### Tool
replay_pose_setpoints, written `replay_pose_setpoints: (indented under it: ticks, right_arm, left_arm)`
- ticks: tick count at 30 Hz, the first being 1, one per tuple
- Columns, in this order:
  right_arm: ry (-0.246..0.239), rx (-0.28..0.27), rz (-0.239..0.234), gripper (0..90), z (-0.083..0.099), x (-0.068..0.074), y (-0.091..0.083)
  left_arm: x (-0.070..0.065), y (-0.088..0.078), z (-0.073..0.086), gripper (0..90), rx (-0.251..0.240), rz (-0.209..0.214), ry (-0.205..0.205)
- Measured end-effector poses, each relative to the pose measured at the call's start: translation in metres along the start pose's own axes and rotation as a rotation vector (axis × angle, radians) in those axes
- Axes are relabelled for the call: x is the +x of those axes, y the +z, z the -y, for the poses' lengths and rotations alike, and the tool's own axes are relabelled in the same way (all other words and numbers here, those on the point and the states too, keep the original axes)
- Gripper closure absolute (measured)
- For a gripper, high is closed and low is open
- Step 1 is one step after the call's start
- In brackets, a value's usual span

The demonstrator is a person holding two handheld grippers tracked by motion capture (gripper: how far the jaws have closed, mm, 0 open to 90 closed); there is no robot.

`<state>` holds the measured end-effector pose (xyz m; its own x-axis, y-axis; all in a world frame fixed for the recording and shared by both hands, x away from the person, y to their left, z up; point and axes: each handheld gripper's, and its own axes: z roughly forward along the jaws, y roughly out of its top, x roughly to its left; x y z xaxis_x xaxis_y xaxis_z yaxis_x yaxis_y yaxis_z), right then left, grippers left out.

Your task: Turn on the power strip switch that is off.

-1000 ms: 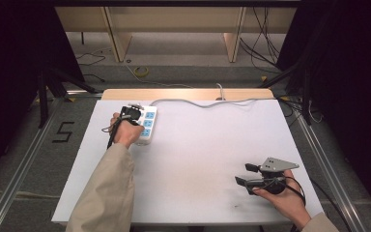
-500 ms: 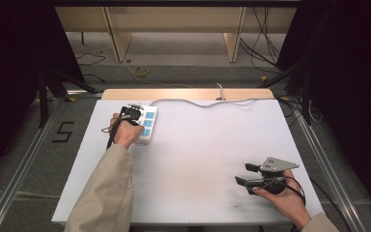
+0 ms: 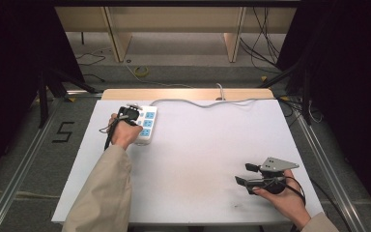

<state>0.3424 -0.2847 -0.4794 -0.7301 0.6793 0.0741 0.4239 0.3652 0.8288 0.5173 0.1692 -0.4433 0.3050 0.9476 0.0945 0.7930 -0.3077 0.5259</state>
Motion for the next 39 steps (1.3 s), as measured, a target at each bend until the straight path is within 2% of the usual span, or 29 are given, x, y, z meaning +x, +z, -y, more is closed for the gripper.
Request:
replay_pose_setpoints:
  ticks: [3,9,10,11,35,39]
  right_arm:
    - [-0.001,-0.002,0.0,33.7,0.0,0.0,0.0]
    - [-0.002,-0.001,0.0,33.6,0.0,0.0,0.0]
    - [-0.002,0.0,0.0,33.6,0.0,0.0,0.0]
    - [-0.005,0.001,0.0,33.6,0.0,0.0,0.0]
    - [-0.005,0.001,0.0,33.6,0.0,0.0,0.001]
    - [-0.002,-0.004,0.002,33.5,0.0,0.0,0.0]
  left_arm:
    - [0.001,-0.004,-0.001,89.7,-0.022,-0.003,0.006]
    - [0.005,-0.009,0.0,89.2,-0.032,-0.006,0.003]
    - [0.004,-0.009,0.0,85.1,-0.038,-0.004,-0.009]
    - [0.005,-0.01,0.0,84.7,-0.041,0.001,-0.012]
    - [0.007,-0.027,0.005,77.6,-0.067,0.0,0.011]
    - [0.005,-0.03,0.01,74.6,-0.079,0.018,0.015]
